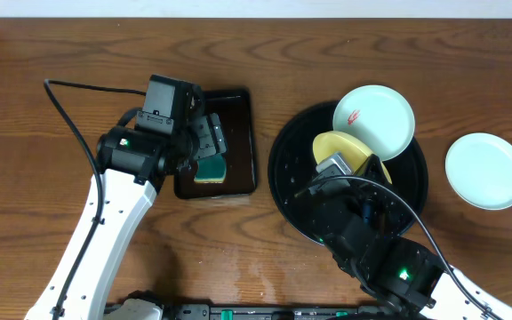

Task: Clean dirty plates on tray and stack at the side
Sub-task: 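Lift the yellow plate off the round tray with the right gripper, then set the yellow plate onto the green plate right of the tray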

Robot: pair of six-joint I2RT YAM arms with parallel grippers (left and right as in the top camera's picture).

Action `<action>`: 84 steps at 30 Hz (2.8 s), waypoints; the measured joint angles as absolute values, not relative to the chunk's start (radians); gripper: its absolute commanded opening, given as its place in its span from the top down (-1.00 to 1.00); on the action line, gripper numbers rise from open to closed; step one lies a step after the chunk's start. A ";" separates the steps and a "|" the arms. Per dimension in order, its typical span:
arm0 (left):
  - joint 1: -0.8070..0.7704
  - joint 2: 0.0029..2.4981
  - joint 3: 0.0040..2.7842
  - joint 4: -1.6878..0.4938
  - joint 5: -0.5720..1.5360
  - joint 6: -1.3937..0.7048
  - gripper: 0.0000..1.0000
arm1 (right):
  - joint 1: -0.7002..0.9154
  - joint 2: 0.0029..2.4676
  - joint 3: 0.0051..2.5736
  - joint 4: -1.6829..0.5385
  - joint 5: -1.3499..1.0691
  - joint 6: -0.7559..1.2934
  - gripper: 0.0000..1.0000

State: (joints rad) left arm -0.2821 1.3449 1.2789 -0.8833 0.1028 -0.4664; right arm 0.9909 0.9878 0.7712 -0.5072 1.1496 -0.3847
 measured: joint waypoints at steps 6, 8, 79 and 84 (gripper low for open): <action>-0.282 1.345 1.279 -0.883 0.103 -0.466 -0.66 | 0.991 0.988 0.771 -0.507 1.150 -0.385 0.98; -0.282 1.345 1.279 -0.883 0.103 -0.466 -0.66 | 0.991 0.988 0.771 -0.507 1.150 -0.385 0.98; -0.282 1.345 1.279 -0.884 0.103 -0.466 -0.67 | -0.650 1.204 0.783 -0.449 0.030 0.546 0.98; -0.282 1.345 1.279 -0.883 0.103 -0.466 -0.66 | -0.756 1.382 0.783 -0.395 -0.001 0.561 0.81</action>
State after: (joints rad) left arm -0.2821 1.3449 1.2789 -0.8833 0.1032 -0.4664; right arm -0.7563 1.3819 0.7834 -0.3950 -0.0013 0.5613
